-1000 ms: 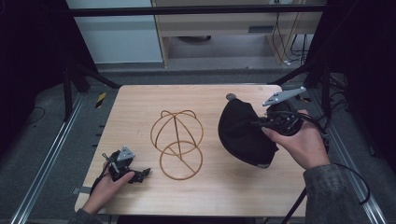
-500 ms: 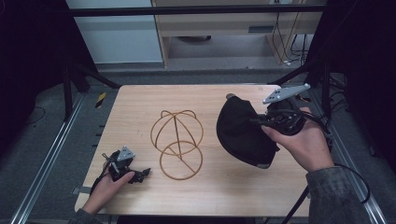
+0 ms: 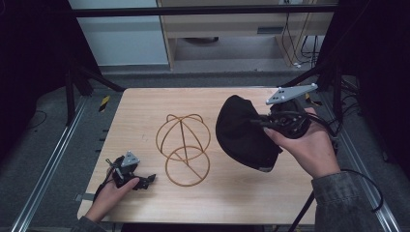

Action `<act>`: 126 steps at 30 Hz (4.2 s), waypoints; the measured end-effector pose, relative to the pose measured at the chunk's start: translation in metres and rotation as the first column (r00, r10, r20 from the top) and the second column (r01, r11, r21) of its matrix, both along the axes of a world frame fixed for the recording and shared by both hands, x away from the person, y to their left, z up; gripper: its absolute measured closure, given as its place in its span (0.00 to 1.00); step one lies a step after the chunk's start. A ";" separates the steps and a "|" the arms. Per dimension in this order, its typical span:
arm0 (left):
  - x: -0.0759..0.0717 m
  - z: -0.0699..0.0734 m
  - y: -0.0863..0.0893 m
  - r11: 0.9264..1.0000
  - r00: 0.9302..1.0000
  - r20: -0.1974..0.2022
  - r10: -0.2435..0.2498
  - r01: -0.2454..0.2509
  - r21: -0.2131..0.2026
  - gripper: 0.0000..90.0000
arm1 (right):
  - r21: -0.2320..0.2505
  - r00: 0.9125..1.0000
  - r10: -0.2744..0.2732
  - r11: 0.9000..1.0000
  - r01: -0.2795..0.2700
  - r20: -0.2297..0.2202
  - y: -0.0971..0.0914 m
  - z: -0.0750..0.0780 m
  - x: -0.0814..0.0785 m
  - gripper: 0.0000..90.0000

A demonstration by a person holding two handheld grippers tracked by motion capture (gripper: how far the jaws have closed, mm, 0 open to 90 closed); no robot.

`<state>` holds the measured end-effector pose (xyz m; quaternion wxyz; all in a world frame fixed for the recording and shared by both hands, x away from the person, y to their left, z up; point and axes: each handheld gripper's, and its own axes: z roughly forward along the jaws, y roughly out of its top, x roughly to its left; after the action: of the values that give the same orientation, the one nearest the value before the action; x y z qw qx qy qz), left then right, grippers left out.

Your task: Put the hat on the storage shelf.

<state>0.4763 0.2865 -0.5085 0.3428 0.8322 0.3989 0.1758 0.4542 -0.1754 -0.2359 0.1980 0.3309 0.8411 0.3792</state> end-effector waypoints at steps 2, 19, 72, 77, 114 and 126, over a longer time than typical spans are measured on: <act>0.000 0.000 0.000 1.000 1.000 -0.001 -0.002 0.002 -0.001 0.00 | 0.005 1.000 0.011 1.000 -0.011 0.006 0.003 0.004 -0.002 0.86; 0.000 0.000 0.000 1.000 1.000 -0.003 -0.004 0.004 0.000 0.00 | -0.005 0.998 0.045 0.999 -0.045 0.048 0.022 0.029 -0.005 0.86; 0.000 0.000 0.000 1.000 1.000 -0.003 -0.007 0.007 0.000 0.00 | -0.013 0.972 0.235 0.972 -0.235 0.012 0.148 0.047 0.039 0.86; 0.000 0.000 0.000 1.000 1.000 -0.003 -0.007 0.007 0.000 0.00 | -0.030 0.969 0.248 0.968 -0.248 -0.004 0.161 0.041 0.041 0.86; 0.000 0.000 0.000 1.000 1.000 -0.002 -0.009 0.009 0.000 0.00 | -0.041 0.965 0.248 0.967 -0.253 -0.088 0.182 0.007 0.058 0.85; 0.000 0.000 0.000 1.000 1.000 -0.002 -0.009 0.009 0.000 0.00 | -0.055 0.966 0.243 0.967 -0.248 -0.092 0.181 0.006 0.058 0.84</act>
<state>0.4767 0.2861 -0.5084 0.3433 0.8342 0.3952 0.1735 0.5121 0.0053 -0.2295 0.1246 0.2331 0.8953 0.3586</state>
